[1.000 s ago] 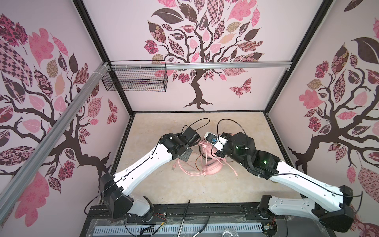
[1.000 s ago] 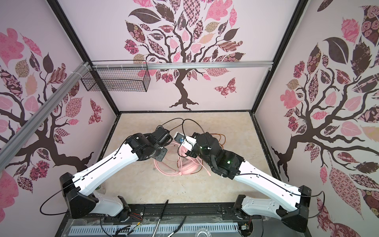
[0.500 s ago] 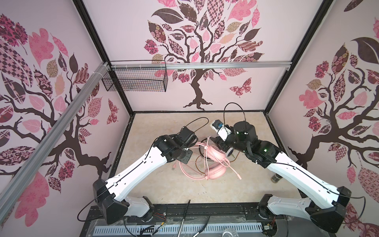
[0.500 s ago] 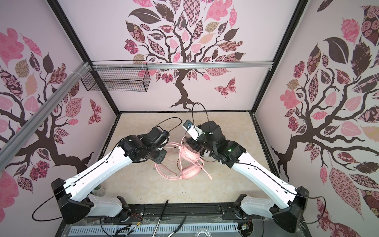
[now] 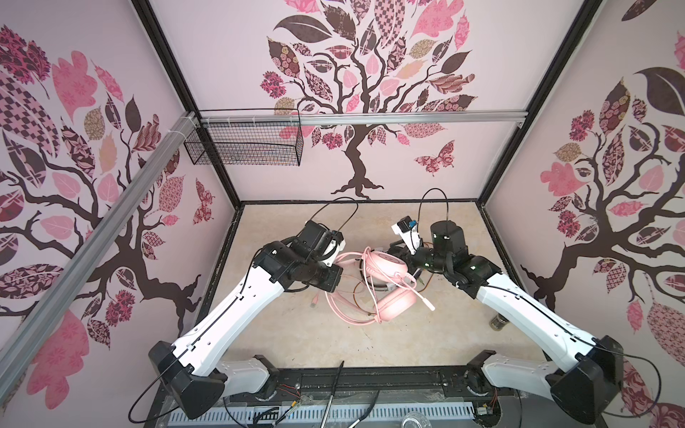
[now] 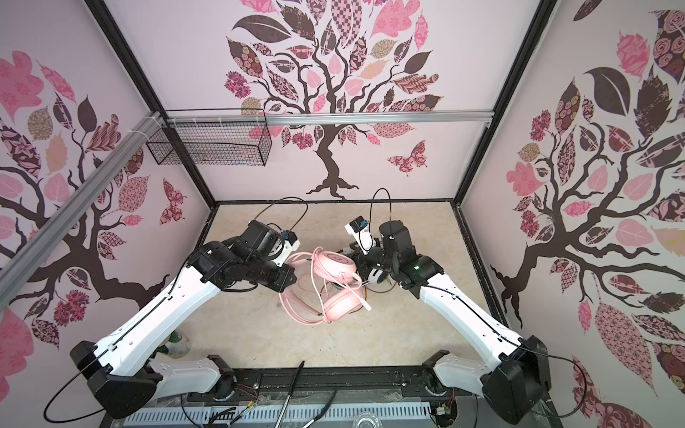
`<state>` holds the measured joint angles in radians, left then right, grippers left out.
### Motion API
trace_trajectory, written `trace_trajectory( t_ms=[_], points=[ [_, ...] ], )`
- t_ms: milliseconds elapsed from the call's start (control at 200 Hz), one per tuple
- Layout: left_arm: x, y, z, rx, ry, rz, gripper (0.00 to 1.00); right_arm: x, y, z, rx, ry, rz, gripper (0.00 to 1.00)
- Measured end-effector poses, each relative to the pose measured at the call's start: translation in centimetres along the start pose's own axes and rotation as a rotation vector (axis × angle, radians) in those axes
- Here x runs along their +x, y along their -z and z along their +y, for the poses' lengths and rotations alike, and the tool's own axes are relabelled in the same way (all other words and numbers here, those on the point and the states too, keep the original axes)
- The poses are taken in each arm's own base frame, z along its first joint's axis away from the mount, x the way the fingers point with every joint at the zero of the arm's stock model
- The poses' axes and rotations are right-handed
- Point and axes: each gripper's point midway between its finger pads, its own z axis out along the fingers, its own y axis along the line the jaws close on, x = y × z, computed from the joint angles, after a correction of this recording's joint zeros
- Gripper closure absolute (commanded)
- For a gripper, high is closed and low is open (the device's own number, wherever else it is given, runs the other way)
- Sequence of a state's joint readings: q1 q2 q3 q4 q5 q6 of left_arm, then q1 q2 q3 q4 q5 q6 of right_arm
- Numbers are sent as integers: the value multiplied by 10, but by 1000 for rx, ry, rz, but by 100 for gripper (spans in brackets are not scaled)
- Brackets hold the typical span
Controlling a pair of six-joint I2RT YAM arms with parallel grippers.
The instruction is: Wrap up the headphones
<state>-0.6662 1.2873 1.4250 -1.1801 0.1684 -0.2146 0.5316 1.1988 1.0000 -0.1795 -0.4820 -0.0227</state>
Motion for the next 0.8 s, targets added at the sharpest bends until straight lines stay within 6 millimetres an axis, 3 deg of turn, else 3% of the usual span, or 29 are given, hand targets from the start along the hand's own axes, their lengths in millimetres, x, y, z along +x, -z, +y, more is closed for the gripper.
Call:
trace_trajectory(
  t_ms=[190,455,570,800],
  points=[
    [-8,5,-4,28,37,-25,100,24,-17,10,-115,-69,-34,22],
    [-42,38,-6,11,66,-127,100,82,-41,3,-175,-109,-78,22],
    [-57,51,-4,1,82,-158,100,89,-55,-10,-139,-85,-121,21],
    [-76,67,13,-24,137,-198,100,83,-86,-46,-27,-45,-202,22]
  ],
)
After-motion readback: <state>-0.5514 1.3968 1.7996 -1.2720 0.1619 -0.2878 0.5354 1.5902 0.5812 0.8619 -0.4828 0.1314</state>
